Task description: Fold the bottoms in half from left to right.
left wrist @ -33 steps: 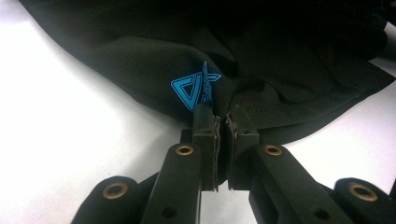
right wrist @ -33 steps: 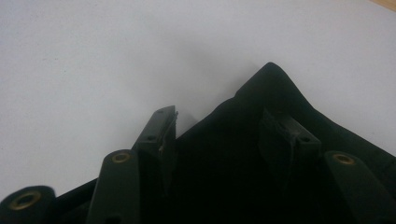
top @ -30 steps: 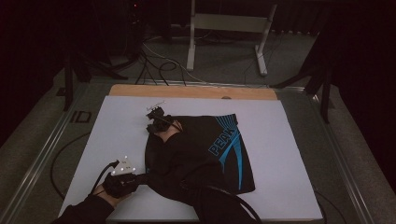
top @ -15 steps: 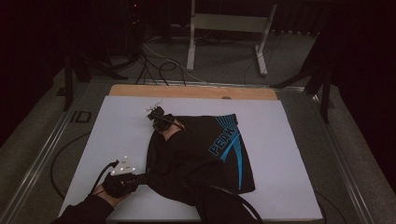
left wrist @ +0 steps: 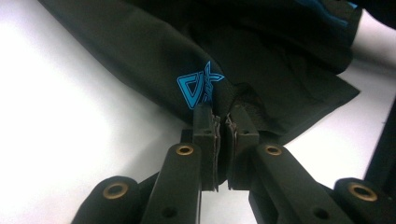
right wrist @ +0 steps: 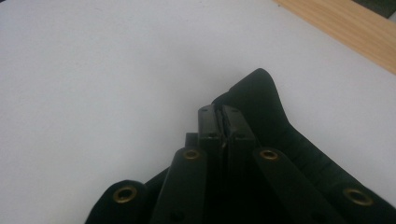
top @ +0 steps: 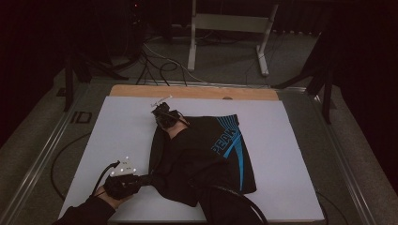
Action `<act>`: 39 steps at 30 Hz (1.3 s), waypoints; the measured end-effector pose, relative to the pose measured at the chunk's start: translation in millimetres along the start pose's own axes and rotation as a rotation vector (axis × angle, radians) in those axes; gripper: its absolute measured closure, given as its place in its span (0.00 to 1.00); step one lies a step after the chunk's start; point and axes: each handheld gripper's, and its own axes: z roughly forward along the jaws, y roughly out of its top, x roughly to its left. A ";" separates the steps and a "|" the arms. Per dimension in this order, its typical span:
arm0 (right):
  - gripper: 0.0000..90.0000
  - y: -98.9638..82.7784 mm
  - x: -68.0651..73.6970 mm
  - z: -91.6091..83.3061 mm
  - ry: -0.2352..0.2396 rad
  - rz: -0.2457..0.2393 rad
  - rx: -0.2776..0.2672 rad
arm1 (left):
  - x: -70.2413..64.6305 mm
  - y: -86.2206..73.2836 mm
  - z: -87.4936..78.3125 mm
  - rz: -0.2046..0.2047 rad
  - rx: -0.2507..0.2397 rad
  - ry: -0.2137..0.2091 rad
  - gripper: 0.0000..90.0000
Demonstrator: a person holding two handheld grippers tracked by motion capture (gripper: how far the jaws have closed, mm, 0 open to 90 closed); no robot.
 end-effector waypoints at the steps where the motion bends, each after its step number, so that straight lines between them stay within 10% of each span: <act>1: 0.98 -0.1 -0.3 -1.7 -0.005 -0.010 -0.002 | -0.8 0.6 -0.1 0.001 -0.001 -0.004 0.94; 39: 0.98 2.8 -26.1 -54.5 0.006 -0.030 -0.070 | -23.4 39.1 -2.6 0.056 -0.065 -0.088 0.94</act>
